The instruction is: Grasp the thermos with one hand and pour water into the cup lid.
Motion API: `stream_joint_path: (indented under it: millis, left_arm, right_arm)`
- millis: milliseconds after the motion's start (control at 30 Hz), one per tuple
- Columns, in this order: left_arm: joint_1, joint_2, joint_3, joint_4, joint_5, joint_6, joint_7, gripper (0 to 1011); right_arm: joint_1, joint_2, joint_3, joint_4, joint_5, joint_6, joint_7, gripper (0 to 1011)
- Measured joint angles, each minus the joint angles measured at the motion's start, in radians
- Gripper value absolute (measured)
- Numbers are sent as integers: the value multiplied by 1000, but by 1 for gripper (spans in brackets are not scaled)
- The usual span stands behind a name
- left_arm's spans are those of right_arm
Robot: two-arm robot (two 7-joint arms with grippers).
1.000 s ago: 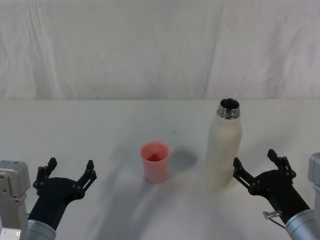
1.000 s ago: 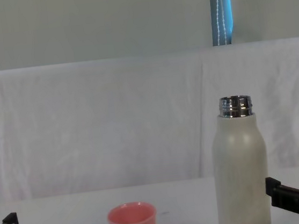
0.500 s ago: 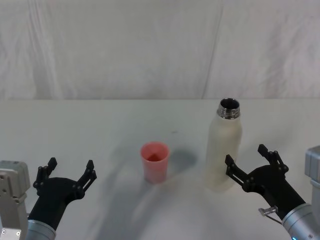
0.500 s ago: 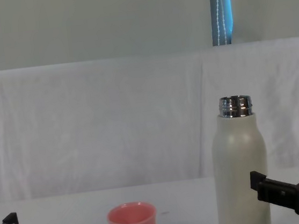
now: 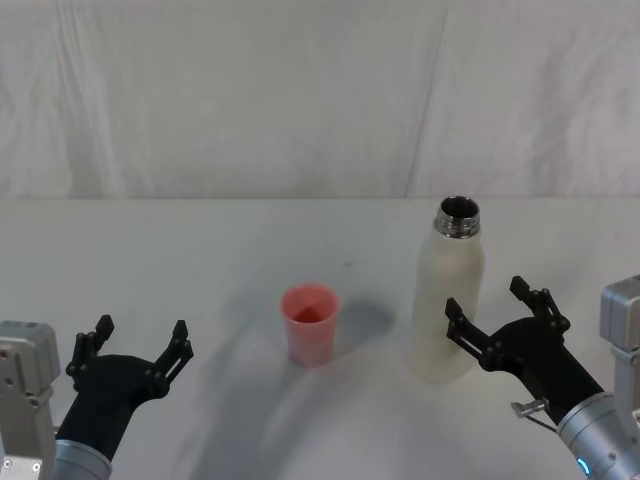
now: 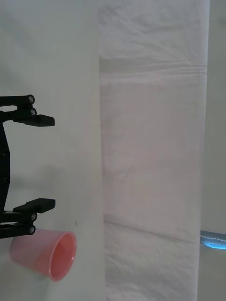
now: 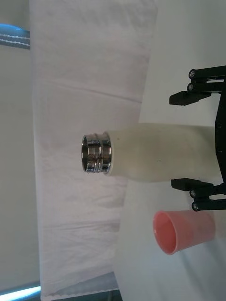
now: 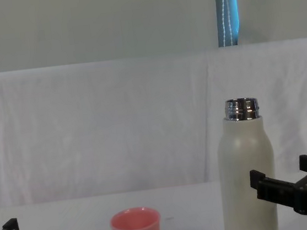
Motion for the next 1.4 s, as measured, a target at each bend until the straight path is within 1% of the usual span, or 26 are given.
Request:
stream_joint_path:
  millis: [267, 533, 1067, 1400]
  left_arm:
    - [0, 0, 0, 0, 0, 0, 0, 1001]
    - [0, 0, 0, 0, 0, 0, 0, 1001]
    - [0, 0, 0, 0, 0, 0, 0, 1001]
    - [0, 0, 0, 0, 0, 0, 0, 1001]
  right_arm:
    - [21, -2, -15, 14, -4, -4, 8, 1001]
    - [52, -5, -32, 49, -16, -11, 13, 1001]
    - [100, -21, -48, 117, -35, -22, 13, 1001]
    - [120, -31, -49, 150, -39, -26, 9, 1001]
